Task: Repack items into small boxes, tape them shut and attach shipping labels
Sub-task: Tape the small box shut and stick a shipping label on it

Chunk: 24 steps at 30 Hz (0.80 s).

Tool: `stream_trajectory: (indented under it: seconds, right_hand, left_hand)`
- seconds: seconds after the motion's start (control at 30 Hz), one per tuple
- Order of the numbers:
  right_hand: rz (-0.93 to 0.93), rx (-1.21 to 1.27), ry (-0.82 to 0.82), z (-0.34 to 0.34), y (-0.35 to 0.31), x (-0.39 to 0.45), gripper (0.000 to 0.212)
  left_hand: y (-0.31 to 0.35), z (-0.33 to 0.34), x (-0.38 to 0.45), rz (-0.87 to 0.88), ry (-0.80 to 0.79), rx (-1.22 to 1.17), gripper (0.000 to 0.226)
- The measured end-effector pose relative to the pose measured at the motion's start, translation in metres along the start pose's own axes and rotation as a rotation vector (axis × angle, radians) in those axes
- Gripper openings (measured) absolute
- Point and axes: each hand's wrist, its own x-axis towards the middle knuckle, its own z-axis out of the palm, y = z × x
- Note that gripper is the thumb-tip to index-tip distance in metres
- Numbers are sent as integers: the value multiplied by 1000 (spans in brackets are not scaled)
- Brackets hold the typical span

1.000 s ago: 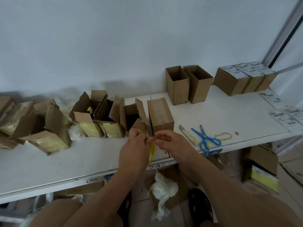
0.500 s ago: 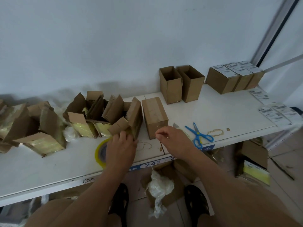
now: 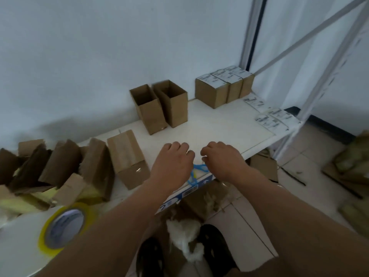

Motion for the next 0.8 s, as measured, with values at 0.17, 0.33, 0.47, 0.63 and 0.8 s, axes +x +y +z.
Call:
stream_trajectory:
  seconds: [0.17,0.33,0.47,0.63,0.8]
  right_hand:
    - [150,-20,-29,7,83,14,31]
    - [390,49,19,24,161,40,34]
    - [567,59,73,40,214,67,38]
    - [737,13,15,56,259,90,42]
    - [818,64,-72,68,281,95,51]
  left_hand:
    - [38,23,76,118,9,-25,35]
    - [62,59,135,163,39,-97,33]
    - [71,92,174,191,99,-118,23]
    - [80,116,209,168,172,-149,15]
    - [87,124,225,128,160,-199,15]
